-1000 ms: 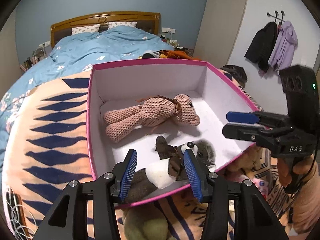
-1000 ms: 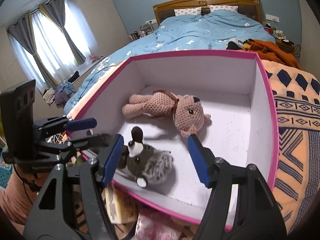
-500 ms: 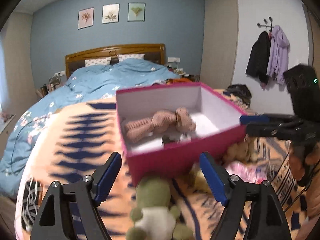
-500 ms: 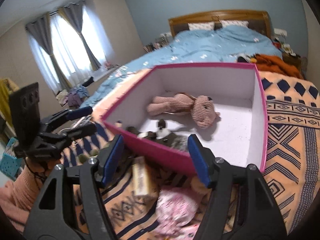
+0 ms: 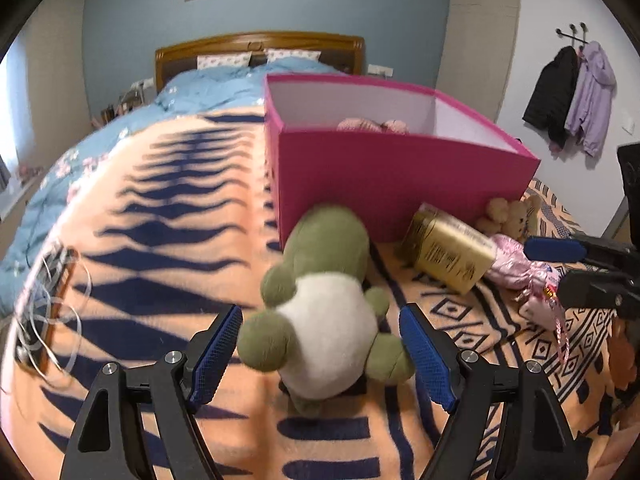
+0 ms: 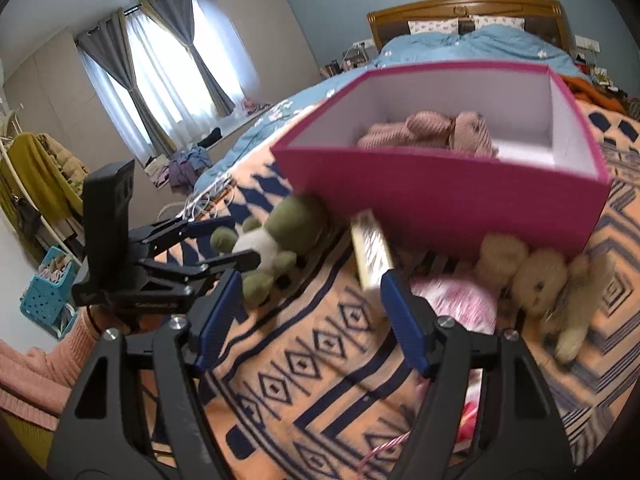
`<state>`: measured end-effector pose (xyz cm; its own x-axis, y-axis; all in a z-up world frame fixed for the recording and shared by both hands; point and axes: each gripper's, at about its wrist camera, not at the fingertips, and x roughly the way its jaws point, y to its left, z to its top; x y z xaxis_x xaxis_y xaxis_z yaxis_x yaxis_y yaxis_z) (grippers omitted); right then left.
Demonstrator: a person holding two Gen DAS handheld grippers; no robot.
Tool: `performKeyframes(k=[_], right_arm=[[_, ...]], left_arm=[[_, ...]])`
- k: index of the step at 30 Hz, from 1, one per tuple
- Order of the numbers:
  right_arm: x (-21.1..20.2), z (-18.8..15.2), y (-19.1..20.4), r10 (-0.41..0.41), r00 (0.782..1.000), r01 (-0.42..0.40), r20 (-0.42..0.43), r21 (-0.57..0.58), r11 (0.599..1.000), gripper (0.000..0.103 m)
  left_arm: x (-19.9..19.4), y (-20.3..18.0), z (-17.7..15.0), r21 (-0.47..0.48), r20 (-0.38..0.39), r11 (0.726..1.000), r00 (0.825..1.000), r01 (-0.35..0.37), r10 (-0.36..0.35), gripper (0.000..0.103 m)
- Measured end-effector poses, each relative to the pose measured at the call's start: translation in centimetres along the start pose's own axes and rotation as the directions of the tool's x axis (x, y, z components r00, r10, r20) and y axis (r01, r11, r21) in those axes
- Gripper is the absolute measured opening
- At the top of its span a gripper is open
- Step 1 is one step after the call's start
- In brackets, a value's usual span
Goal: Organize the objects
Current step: 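Move the right gripper to the green turtle plush and grasp it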
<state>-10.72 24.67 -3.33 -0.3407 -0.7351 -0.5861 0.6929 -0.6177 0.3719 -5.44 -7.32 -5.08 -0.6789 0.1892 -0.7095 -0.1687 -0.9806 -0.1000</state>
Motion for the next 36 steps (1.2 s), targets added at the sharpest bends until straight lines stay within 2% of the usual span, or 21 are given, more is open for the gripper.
performKeyframes(k=[5, 11, 13, 19, 26, 30, 33, 36], right_arm=[[0.8, -1.1, -0.1, 0.010, 1.000, -0.009, -0.023, 0.032, 0.999, 0.073], [1.0, -1.8, 0.0, 0.003, 0.999, -0.002, -0.040, 0.044, 0.999, 0.073], [1.0, -1.9, 0.0, 0.002, 0.999, 0.000, -0.042, 0.046, 0.999, 0.073], [0.7, -1.6, 0.1, 0.004, 0.999, -0.003, -0.034, 0.041, 0.999, 0.073], [0.9, -1.2, 0.0, 0.032, 0.999, -0.031, -0.038, 0.036, 0.999, 0.073], [1.8, -1.1, -0.2, 0.052, 0.997, -0.049, -0.059, 0.052, 0.997, 0.073], [2.6, -1.1, -0.6, 0.070, 0.994, -0.065, -0.078, 0.069, 0.996, 0.073], [3.8, -1.2, -0.8, 0.100, 0.989, -0.090, -0.108, 0.088, 0.992, 0.073]], left_arm=[[0.8, 0.7, -0.4, -0.042, -0.017, 0.999, 0.999, 0.027, -0.027, 0.080], [1.1, 0.6, -0.8, -0.046, -0.037, 0.991, 0.991, 0.128, -0.129, 0.053], [0.8, 0.0, -1.0, -0.009, -0.036, 0.993, 0.992, 0.117, -0.117, 0.053], [-0.8, -1.9, -2.2, 0.099, -0.040, 0.980, 0.985, 0.171, -0.168, 0.052], [-2.8, -5.2, -4.1, 0.257, -0.069, 0.923, 0.958, 0.285, -0.277, 0.052], [-3.2, -6.0, -4.9, 0.299, -0.082, 0.901, 0.949, 0.314, -0.304, 0.052], [-3.4, -5.8, -4.9, 0.292, -0.082, 0.898, 0.944, 0.329, -0.320, 0.052], [-3.4, -5.7, -5.0, 0.291, -0.083, 0.900, 0.946, 0.324, -0.314, 0.054]])
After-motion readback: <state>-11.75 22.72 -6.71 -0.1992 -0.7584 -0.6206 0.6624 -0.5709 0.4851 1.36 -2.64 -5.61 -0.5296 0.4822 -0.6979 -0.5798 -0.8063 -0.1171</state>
